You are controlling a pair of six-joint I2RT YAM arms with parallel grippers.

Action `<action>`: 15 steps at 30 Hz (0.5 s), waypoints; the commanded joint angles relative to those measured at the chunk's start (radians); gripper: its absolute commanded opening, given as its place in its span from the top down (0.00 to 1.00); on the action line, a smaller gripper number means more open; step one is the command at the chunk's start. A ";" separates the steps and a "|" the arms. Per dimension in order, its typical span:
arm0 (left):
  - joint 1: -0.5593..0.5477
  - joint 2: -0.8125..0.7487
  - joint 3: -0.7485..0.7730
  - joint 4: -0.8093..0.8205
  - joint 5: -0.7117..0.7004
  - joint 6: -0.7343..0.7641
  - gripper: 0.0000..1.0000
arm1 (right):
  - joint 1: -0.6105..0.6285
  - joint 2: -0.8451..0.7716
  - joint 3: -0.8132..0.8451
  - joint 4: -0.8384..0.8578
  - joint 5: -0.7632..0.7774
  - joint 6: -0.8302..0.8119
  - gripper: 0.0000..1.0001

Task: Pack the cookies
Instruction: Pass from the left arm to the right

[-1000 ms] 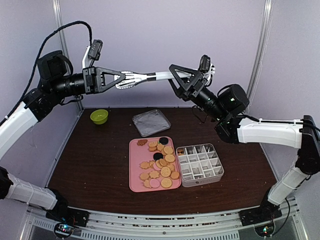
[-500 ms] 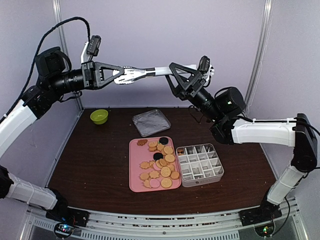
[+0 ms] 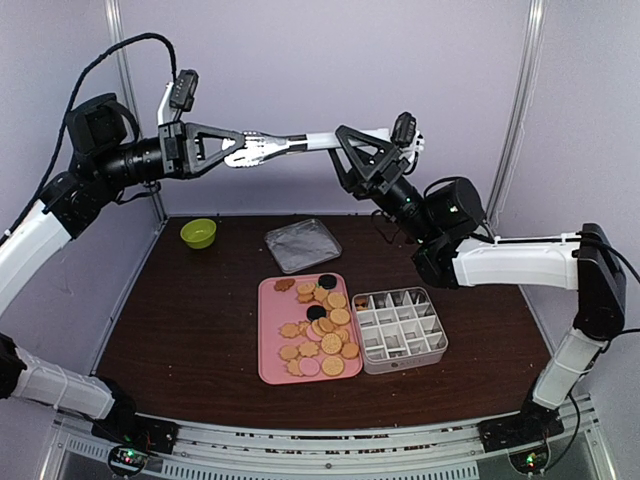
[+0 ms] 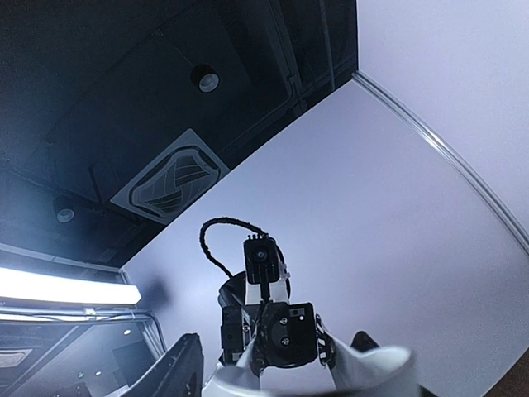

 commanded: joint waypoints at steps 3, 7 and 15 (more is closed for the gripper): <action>-0.008 -0.048 -0.031 0.123 0.084 0.024 1.00 | -0.012 -0.025 -0.028 0.014 -0.184 0.047 0.41; -0.009 -0.065 -0.052 0.133 0.097 0.021 1.00 | -0.035 -0.036 -0.047 0.055 -0.266 0.080 0.38; -0.008 -0.072 -0.061 0.116 0.102 0.041 1.00 | -0.056 -0.067 -0.048 0.020 -0.291 0.063 0.39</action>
